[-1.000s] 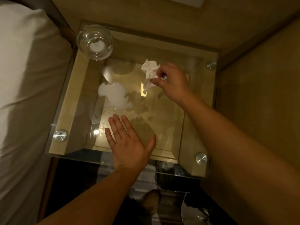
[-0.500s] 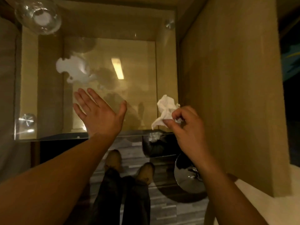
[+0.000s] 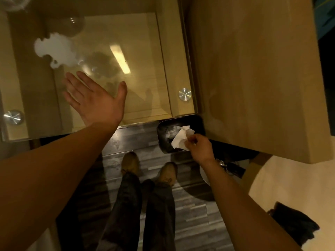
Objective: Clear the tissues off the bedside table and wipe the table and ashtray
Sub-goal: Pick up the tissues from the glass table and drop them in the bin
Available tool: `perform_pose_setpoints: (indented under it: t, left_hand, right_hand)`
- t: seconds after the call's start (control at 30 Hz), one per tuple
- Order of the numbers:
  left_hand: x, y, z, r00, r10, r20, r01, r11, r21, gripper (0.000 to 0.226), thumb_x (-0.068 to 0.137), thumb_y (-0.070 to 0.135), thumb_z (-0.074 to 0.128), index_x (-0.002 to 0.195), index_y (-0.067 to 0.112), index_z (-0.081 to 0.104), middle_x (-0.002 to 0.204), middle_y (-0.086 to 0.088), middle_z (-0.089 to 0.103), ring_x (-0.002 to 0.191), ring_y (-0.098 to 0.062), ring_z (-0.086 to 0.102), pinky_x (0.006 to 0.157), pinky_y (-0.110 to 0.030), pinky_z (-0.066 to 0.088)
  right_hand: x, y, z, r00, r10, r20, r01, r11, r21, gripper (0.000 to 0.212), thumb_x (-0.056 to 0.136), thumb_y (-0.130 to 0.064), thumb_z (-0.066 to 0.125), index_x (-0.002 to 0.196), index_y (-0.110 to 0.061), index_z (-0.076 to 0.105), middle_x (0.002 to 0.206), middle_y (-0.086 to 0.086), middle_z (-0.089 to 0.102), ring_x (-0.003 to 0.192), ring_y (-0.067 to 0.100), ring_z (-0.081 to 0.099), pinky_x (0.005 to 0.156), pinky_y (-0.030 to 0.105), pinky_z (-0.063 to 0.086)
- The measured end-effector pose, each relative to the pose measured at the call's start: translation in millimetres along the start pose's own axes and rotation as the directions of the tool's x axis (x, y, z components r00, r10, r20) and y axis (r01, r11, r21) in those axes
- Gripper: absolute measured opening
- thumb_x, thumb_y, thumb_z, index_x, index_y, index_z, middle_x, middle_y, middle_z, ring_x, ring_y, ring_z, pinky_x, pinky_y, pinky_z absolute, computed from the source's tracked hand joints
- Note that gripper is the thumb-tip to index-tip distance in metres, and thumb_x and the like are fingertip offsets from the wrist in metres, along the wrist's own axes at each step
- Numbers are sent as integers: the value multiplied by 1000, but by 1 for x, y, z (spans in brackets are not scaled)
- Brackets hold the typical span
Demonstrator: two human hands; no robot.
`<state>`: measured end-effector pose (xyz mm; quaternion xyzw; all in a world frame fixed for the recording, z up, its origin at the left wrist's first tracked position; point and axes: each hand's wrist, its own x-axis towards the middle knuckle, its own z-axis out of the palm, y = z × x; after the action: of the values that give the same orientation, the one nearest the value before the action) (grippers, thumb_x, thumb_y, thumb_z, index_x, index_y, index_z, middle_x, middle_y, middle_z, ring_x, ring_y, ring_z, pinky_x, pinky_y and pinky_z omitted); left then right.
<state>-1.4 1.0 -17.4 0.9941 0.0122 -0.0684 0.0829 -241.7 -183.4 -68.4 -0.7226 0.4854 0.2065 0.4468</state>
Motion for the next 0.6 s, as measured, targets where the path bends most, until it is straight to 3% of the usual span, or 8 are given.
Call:
perform_pose_setpoints:
  t: [0.17,0.3,0.4,0.5,0.6]
  left_hand:
    - [1,-3,3,1000,3,-8,-3,1000,2,115,88,84,23,161,-2,3,170,-28,0,159,-39,-4,127,-55,-3]
    - [0,-2,3,1000,-1,4,1,1000,-6,116,87,84,24,161,-2,3,169,-28,0,158,-39,-4,127,-56,-2]
    - [0,-3,0,1000,-1,18,2,999,-40,116,87,85,26,161,-1,3,169,-28,-1,158,-39,-7,127,-56,-4]
    - [-2,-6,-4,999,9,40,-5,995,-102,112,90,82,31,162,-1,6,170,-28,0,158,-38,-6,127,-54,-5]
    - [-2,-9,-15,998,26,58,-13,975,-221,100,96,70,42,161,0,14,170,-27,5,158,-38,-1,127,-53,-3]
  right_hand:
    - [19,19,7,998,22,55,-19,998,-60,35,99,-12,62,133,-4,63,135,18,64,126,32,59,102,32,44]
    - [-6,10,-16,996,-66,-52,67,998,20,28,101,-15,61,127,-7,67,122,13,71,116,27,65,95,28,46]
    - [-39,-15,-40,971,-160,-178,178,980,86,22,102,-23,60,121,-18,69,107,-3,71,103,10,67,87,22,49]
    - [-70,-51,-58,940,-247,-235,281,951,128,16,102,-29,59,115,-28,68,102,-19,68,94,-10,63,75,6,48]
    - [-87,-93,-64,911,-348,-220,385,909,158,14,101,-27,60,113,-28,68,104,-17,67,95,-13,61,74,3,47]
